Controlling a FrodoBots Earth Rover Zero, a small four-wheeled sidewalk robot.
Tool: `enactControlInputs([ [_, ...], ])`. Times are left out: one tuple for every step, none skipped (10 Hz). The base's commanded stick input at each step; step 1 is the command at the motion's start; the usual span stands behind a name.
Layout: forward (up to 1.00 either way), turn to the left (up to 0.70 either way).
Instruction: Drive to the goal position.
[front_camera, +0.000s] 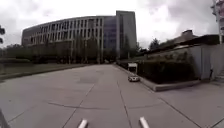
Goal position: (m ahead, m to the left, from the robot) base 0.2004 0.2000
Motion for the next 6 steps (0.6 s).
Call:
enactControlInputs([
  [0.50,0.48],
  [0.50,0.27],
  [0.50,0.00],
  [0.50,0.00],
  [0.50,0.00],
  [0.50,0.00],
])
